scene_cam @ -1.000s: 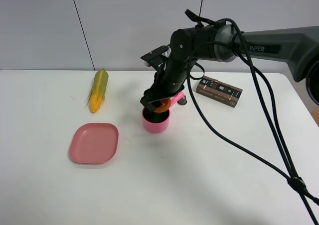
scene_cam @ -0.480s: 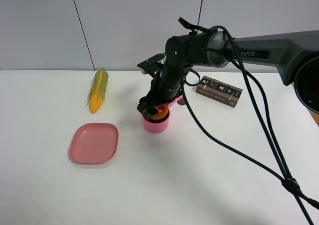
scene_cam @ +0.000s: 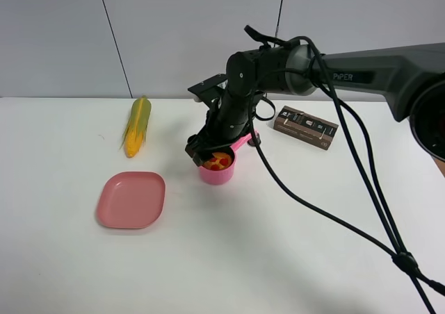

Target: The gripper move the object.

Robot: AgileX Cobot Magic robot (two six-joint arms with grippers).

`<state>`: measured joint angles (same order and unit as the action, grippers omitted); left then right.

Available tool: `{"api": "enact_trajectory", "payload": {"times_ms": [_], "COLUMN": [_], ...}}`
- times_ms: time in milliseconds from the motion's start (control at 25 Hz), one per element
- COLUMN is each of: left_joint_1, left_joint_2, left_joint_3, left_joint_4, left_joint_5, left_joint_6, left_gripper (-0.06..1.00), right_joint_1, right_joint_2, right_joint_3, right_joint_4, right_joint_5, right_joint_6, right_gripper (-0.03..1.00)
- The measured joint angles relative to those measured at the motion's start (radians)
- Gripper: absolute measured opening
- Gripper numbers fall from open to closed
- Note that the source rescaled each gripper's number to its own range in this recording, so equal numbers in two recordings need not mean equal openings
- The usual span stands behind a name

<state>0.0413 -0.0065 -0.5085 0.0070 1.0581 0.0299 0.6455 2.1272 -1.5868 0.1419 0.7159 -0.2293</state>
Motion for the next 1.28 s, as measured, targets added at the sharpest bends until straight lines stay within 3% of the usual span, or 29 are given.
{"api": "enact_trajectory", "payload": {"times_ms": [120,200,480,800,960,1280], "left_joint_1": [0.0,0.0,0.0,0.0,0.0,0.0], "left_joint_2": [0.0,0.0,0.0,0.0,0.0,0.0], "left_joint_3": [0.0,0.0,0.0,0.0,0.0,0.0], "left_joint_4": [0.0,0.0,0.0,0.0,0.0,0.0], "left_joint_5": [0.0,0.0,0.0,0.0,0.0,0.0], "left_joint_6": [0.0,0.0,0.0,0.0,0.0,0.0], "left_gripper": [1.0,1.0,1.0,1.0,1.0,1.0], "right_joint_1": [0.01,0.013,-0.026,-0.185,-0.318,-0.672], "right_joint_2": [-0.045,-0.099,-0.348,-0.643,-0.857,-1.307], "right_joint_3": [0.0,0.0,0.0,0.05,0.198,0.661], "right_joint_4": [-0.009,-0.025,-0.132,-0.272,-0.287,-0.24], "right_joint_5": [-0.093,-0.15,-0.173,-0.028,-0.017,0.003], "right_joint_6": [0.053,0.097,0.168,0.26,0.283,0.295], "right_gripper": [0.84,0.9,0.92,0.92,0.92,0.91]}}
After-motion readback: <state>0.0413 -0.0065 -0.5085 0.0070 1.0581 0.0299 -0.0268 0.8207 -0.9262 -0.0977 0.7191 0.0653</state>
